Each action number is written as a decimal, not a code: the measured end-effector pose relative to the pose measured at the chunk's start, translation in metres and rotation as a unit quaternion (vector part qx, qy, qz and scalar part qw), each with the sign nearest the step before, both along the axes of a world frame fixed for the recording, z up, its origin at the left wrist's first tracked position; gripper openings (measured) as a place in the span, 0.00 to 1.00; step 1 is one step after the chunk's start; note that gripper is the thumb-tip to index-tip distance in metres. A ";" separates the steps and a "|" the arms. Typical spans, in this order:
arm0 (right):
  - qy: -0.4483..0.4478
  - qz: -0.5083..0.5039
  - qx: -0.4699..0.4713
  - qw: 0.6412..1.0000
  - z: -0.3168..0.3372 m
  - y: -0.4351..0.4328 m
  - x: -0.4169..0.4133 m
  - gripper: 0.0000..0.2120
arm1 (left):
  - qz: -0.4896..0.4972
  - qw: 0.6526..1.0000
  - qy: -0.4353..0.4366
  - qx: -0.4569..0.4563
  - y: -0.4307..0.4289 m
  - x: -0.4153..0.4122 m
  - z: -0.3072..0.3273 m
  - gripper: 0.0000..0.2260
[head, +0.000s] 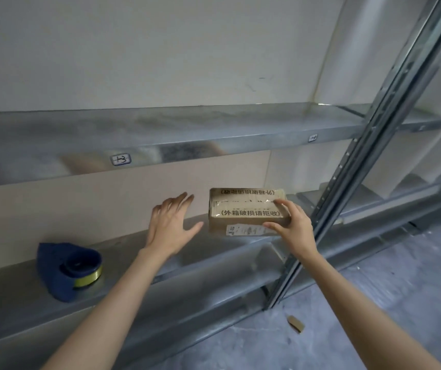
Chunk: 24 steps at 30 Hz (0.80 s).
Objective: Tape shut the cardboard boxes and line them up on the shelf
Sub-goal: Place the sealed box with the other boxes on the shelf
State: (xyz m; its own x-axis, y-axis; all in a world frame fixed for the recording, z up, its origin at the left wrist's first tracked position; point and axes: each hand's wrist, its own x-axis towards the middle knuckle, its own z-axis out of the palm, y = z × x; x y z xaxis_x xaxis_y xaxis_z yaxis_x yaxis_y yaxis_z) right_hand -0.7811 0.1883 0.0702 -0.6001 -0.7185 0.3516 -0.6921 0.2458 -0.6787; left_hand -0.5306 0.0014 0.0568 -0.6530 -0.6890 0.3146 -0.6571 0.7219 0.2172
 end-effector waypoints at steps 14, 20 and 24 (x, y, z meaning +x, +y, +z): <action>-0.033 0.008 0.093 0.995 -0.053 -0.041 -0.175 0.30 | -0.002 0.997 -0.024 0.070 -0.044 -0.144 -0.044 0.33; -0.056 0.005 0.092 0.994 -0.073 -0.051 -0.227 0.31 | 0.003 0.996 -0.031 0.081 -0.055 -0.173 -0.062 0.32; -0.091 0.034 0.100 0.990 -0.079 -0.058 -0.256 0.30 | 0.021 0.995 -0.033 0.092 -0.060 -0.187 -0.071 0.32</action>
State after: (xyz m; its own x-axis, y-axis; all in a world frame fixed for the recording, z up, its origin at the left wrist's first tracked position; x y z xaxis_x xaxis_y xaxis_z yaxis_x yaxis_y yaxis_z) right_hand -1.0371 0.1304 -0.0089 -0.5881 -0.8038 0.0897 -0.5829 0.3443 -0.7360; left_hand -0.7179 -0.0585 -0.0141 -0.6378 -0.7578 0.1376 -0.7031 0.6458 0.2977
